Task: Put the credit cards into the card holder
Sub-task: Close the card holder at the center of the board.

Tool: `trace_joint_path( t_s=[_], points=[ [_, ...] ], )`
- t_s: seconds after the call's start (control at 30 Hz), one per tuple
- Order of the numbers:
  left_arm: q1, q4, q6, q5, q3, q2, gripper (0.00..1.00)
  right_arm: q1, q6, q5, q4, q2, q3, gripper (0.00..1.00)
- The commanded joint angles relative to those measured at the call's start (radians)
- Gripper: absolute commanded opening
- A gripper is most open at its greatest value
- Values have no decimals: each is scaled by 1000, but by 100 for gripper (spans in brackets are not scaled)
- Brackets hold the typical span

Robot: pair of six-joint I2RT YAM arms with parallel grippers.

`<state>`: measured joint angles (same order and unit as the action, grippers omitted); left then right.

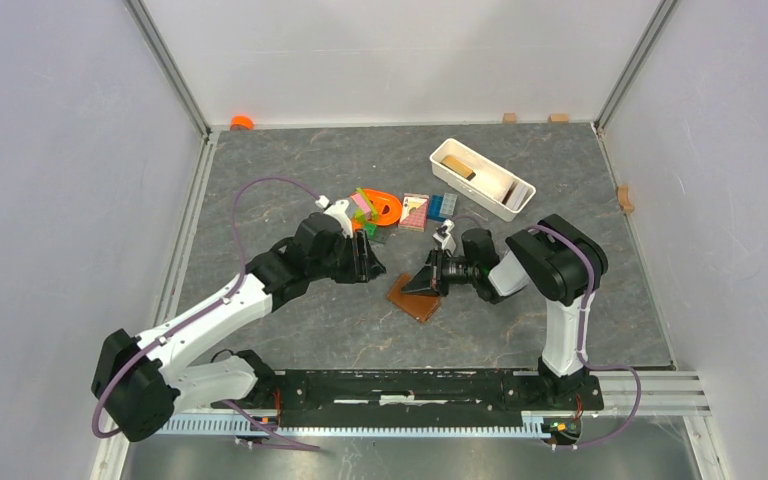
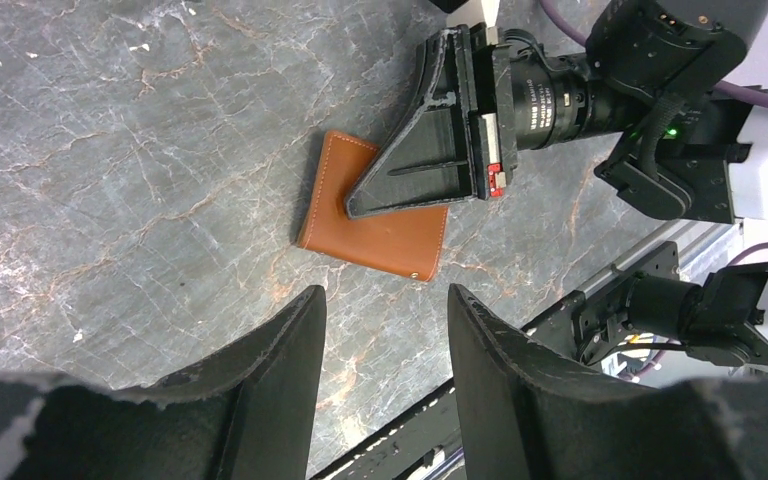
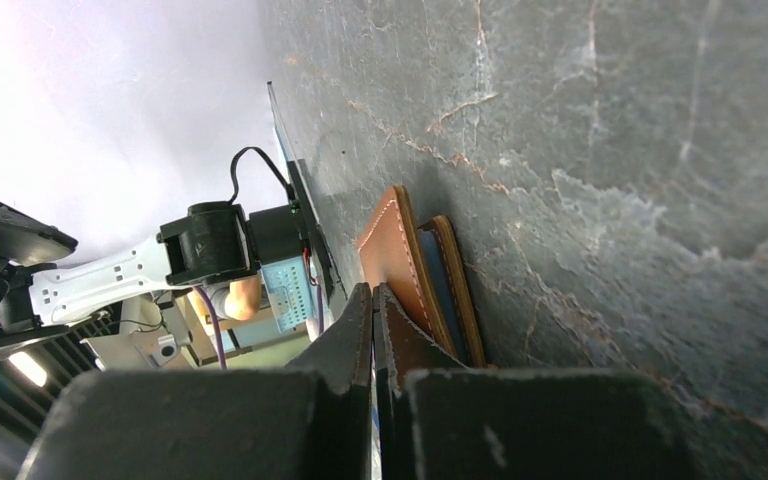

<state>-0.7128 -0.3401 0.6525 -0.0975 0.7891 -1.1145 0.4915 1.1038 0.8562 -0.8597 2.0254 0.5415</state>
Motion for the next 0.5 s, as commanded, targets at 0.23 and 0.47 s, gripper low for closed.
trace_joint_path(
  t_s=[0.23,0.47],
  points=[
    [38,46,-71,36,29,54,59,55,-237,-472,546,101,0,0],
    [100,28,-98,70,40,94,67,135,-506,-590,810,-234,228,2]
  ],
)
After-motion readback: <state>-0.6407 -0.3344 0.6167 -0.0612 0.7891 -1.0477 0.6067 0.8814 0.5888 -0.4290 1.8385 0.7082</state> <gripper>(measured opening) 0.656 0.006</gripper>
